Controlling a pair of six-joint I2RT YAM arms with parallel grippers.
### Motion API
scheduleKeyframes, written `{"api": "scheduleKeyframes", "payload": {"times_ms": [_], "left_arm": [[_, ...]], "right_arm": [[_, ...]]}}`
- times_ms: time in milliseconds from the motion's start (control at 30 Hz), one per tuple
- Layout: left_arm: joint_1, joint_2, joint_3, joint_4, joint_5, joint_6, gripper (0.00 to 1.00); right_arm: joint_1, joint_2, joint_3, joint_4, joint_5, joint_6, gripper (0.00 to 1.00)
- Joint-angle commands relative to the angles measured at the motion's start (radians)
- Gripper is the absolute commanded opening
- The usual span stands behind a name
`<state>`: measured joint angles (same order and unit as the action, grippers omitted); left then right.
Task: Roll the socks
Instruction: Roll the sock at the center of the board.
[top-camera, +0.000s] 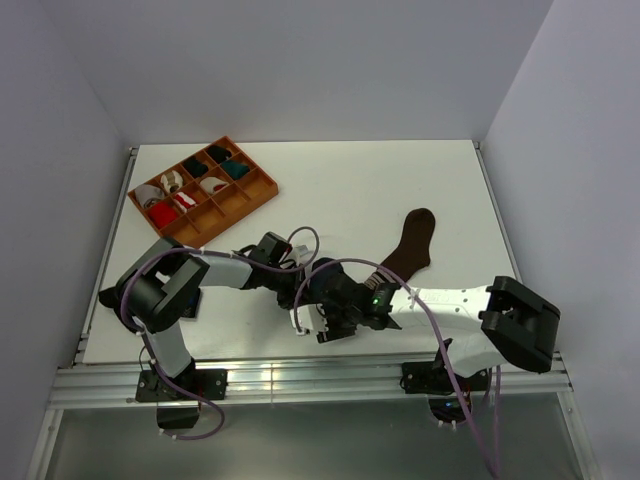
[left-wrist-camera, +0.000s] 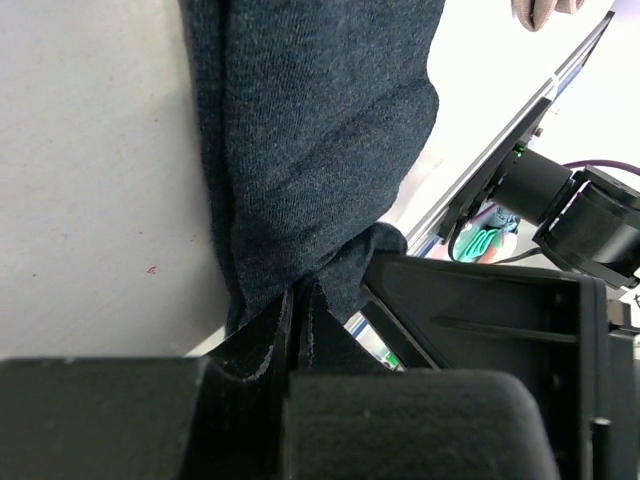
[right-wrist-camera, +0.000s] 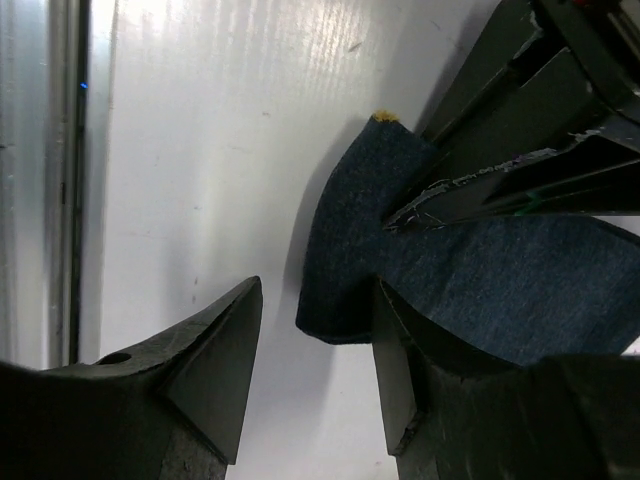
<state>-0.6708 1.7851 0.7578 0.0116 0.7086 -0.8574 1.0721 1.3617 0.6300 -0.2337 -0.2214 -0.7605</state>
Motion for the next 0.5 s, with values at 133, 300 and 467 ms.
{"api": "scheduleKeyframes", "payload": {"times_ms": [133, 300, 467], "left_arm": [[0.013, 0.039, -0.018, -0.062, -0.071, 0.043, 0.00], [0.016, 0.020, -0.037, -0.019, -0.055, 0.005, 0.07], [0.016, -0.042, -0.107, 0.131, -0.077, -0.126, 0.16]], "right_arm": [[0.023, 0.059, 0.017, 0.068, 0.109, 0.018, 0.34], [0.019, 0.051, 0.033, 0.021, 0.102, 0.027, 0.18], [-0.037, 0.019, 0.040, -0.033, 0.004, 0.021, 0.17]]}}
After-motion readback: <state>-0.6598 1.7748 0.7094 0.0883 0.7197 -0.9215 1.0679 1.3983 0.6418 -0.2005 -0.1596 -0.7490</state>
